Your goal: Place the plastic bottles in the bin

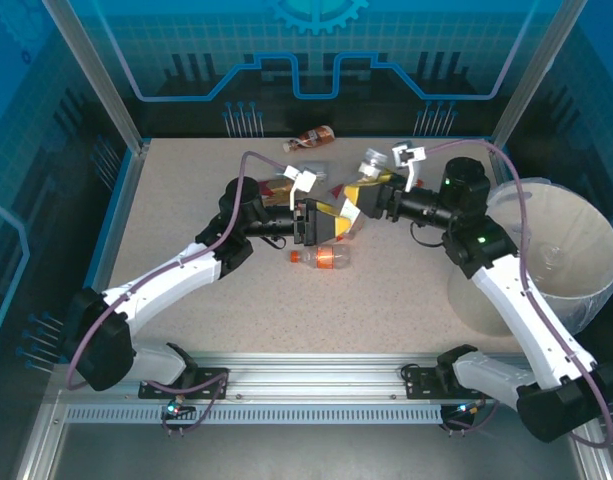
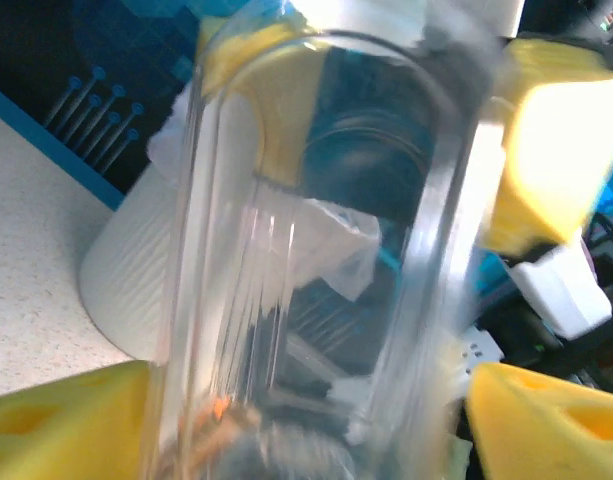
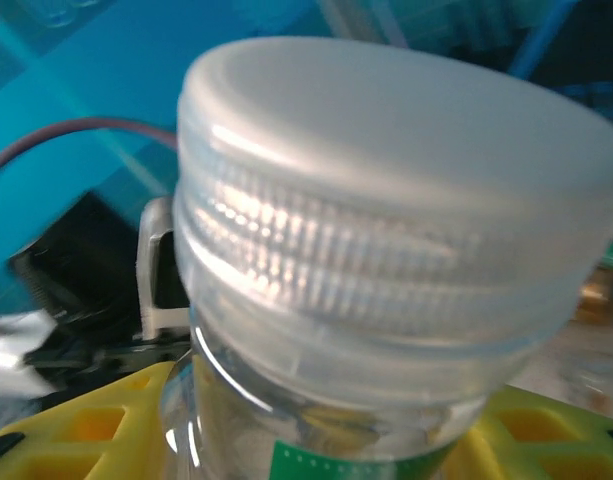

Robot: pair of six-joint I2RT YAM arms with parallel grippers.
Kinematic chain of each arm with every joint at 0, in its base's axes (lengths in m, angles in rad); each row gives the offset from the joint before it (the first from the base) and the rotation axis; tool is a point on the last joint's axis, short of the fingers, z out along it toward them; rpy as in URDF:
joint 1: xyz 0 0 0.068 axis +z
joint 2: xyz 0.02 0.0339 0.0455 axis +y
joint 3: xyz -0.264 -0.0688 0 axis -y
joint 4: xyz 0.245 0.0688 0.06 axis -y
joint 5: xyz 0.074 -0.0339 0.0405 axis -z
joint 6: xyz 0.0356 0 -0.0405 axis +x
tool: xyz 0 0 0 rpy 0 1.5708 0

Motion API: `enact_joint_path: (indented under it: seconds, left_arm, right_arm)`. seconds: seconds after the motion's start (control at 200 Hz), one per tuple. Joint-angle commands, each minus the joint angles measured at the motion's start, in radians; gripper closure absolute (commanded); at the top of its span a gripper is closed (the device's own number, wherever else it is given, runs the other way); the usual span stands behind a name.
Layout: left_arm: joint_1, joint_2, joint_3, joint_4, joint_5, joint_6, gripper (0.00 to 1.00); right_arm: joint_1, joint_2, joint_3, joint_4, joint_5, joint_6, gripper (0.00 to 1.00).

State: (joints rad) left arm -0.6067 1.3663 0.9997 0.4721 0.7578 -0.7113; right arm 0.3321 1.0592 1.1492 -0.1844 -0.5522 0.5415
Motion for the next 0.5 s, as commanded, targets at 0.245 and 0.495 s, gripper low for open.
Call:
enact_joint_path:
  seconds: [0.245, 0.495]
  left_arm:
    - [0.006, -0.075, 0.014, -0.286, -0.3, 0.171, 0.01]
    - [0.01, -0.113, -0.022, -0.361, -0.571, 0.165, 0.01]
  right_arm:
    - [-0.37, -0.193, 0.21, -0.545, 0.449, -0.149, 0.62]
    - [-0.445, -0.214, 0.374, -0.734, 0.843, -0.251, 0.66]
